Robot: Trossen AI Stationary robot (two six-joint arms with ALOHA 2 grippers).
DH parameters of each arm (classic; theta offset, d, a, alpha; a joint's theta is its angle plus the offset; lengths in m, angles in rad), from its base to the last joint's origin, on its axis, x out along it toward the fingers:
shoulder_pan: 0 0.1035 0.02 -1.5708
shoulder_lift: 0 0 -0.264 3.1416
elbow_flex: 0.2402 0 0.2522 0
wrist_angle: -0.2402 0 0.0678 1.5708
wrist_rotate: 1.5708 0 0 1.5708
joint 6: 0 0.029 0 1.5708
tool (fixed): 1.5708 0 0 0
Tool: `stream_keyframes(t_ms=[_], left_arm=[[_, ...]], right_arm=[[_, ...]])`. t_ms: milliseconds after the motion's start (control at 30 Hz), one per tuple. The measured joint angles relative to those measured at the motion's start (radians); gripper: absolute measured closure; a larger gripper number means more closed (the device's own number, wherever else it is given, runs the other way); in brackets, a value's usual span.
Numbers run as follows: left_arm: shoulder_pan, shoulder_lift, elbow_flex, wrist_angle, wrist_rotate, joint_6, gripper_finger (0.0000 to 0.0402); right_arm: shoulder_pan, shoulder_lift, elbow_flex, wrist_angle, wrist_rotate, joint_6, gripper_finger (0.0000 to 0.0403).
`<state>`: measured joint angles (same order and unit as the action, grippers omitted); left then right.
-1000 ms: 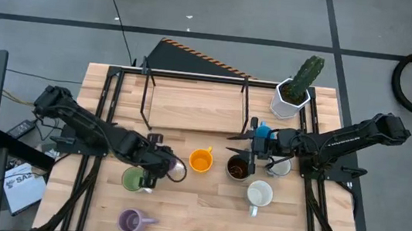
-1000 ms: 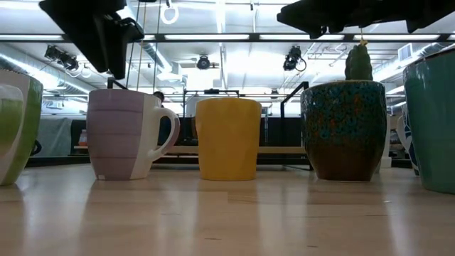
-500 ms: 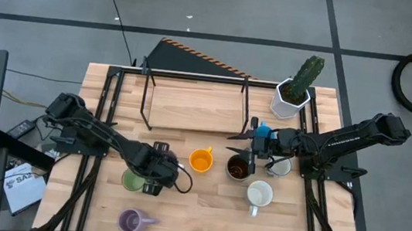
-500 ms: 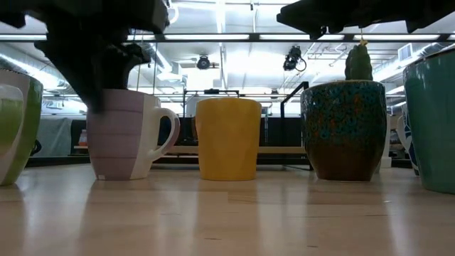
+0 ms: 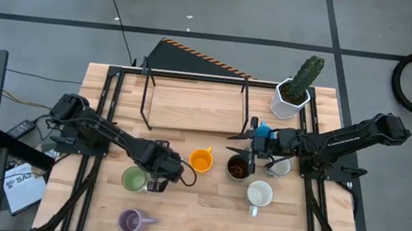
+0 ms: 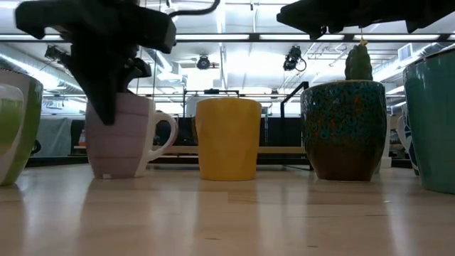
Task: Place coffee mugs
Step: Put the top purple mug on the shelf
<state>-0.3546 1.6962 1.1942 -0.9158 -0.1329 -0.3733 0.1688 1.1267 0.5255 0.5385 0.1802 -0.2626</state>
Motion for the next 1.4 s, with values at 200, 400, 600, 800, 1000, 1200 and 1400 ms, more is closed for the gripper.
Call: stream_keyframes(t_ms=[200, 400, 600, 800, 1000, 1200, 1400], left_arm=[[0.031, 0.0, -0.001, -0.001, 0.048, -0.1, 0.0378], [0.084, -0.001, 0.03, -0.043, 0.118, -0.22, 0.0372], [0.134, -0.001, 0.164, -0.177, 0.114, -0.235, 0.0377], [0.194, -0.003, 0.258, -0.251, 0.101, -0.187, 0.0377], [0.311, -0.006, 0.282, -0.322, 0.101, -0.087, 0.0377], [0.515, -0.01, 0.283, -0.306, 0.087, 0.004, 0.0375], [0.692, -0.01, 0.283, -0.255, 0.083, 0.106, 0.0375]], right_arm=[[0.0, 0.0, 0.0, 0.0, 0.0, 0.0, 0.0261], [0.0, 0.0, 0.0, 0.0, 0.0, 0.001, 0.0261], [0.0, 0.0, 0.0, 0.0, 0.0, 0.002, 0.0261], [0.0, 0.0, 0.0, -0.001, 0.0, 0.004, 0.0261], [0.0, 0.0, 0.0, 0.0, -0.001, 0.024, 0.0261], [0.0, 0.0, 0.0, -0.001, -0.001, 0.024, 0.0261], [0.0, 0.0, 0.0, -0.002, -0.001, 0.024, 0.0261]])
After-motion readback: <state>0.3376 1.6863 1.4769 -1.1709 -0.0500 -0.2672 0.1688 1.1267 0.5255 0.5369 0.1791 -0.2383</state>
